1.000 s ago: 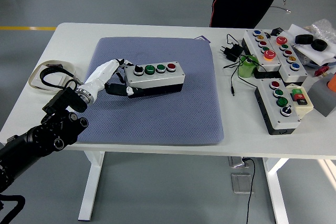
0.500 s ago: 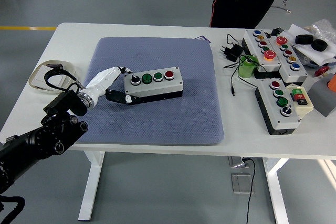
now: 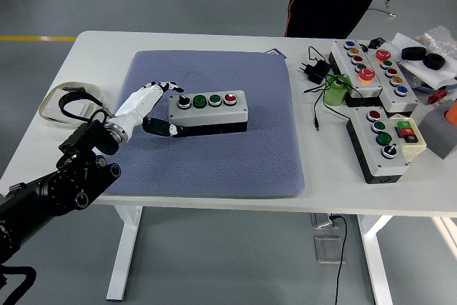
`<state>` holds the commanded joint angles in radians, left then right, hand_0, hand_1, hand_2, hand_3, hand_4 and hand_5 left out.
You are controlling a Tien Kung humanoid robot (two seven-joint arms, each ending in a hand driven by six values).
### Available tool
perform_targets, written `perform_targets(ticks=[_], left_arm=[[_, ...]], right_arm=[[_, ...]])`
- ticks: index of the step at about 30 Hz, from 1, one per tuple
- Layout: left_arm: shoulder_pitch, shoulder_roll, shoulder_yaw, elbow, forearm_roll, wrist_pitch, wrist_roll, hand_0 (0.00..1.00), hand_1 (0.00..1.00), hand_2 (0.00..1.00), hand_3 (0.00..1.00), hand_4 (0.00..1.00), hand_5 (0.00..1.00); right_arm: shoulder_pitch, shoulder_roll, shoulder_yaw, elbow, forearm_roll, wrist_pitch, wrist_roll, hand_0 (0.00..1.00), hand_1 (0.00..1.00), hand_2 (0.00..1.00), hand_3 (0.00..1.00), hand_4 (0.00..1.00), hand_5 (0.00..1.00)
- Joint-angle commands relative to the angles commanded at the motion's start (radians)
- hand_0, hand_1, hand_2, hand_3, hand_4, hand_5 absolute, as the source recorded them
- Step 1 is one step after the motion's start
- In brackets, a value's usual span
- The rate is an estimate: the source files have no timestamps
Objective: Pick up the button,place it on the desk,press the button,press the button
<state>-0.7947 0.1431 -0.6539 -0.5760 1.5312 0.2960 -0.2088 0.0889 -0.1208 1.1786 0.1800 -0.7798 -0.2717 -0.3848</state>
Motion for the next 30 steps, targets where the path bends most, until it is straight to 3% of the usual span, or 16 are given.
perform_targets(ticks=[8, 16, 24, 25, 26, 30], left_arm=[[0.002, 0.002, -0.011, 0.001, 0.003, 0.006, 0.006, 0.998, 0.95, 0.983, 0.86, 0.949, 0.224], [0.027, 0.025, -0.086, -0.064, 0.026, -0.058, -0.015, 0.998, 0.954, 0.984, 0.864, 0.964, 0.252], [0.101, 0.078, -0.301, -0.304, 0.15, -0.175, 0.027, 0.998, 0.965, 0.987, 0.869, 0.967, 0.258], [0.116, 0.086, -0.328, -0.338, 0.169, -0.176, 0.048, 0.998, 0.965, 0.987, 0.869, 0.967, 0.258], [0.127, 0.091, -0.354, -0.375, 0.188, -0.17, 0.072, 0.932, 0.868, 0.941, 0.932, 0.93, 0.207], [0.152, 0.099, -0.38, -0.523, 0.222, -0.08, 0.158, 0.932, 0.868, 0.941, 0.932, 0.93, 0.207]], right_arm=[[0.003, 0.001, 0.001, 0.0, 0.001, 0.0, 0.001, 0.643, 0.508, 0.549, 0.591, 0.251, 0.36], [0.004, 0.003, 0.007, 0.0, -0.002, 0.0, 0.002, 0.643, 0.507, 0.549, 0.591, 0.25, 0.358], [0.002, 0.006, 0.015, 0.0, -0.004, 0.001, 0.003, 0.643, 0.509, 0.549, 0.592, 0.251, 0.361], [0.001, 0.006, 0.017, 0.0, -0.004, 0.001, 0.003, 0.643, 0.509, 0.549, 0.592, 0.251, 0.361], [0.001, 0.006, 0.018, 0.0, -0.004, 0.001, 0.003, 0.642, 0.507, 0.549, 0.592, 0.25, 0.36], [0.0, 0.006, 0.021, 0.0, -0.006, 0.002, 0.003, 0.642, 0.507, 0.549, 0.592, 0.25, 0.36]])
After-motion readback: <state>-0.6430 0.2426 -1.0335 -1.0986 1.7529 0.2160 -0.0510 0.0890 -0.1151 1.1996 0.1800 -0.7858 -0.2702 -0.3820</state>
